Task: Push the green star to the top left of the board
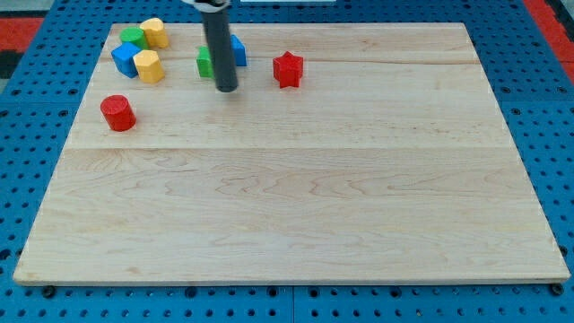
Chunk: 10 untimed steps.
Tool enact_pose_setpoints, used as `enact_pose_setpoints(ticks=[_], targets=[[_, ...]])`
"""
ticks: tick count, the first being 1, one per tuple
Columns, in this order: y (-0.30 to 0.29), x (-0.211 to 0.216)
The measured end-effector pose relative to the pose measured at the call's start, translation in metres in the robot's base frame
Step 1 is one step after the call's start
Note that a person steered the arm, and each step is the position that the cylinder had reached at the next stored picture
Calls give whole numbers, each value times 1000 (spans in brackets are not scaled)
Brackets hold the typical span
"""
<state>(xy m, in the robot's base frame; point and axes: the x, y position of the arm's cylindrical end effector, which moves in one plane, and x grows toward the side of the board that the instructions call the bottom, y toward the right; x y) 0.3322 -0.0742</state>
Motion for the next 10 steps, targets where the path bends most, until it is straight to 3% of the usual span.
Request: enact_pose_setpoints(ticks=[2, 6, 10], targets=[[2, -38], [-67, -54], [-91, -59]])
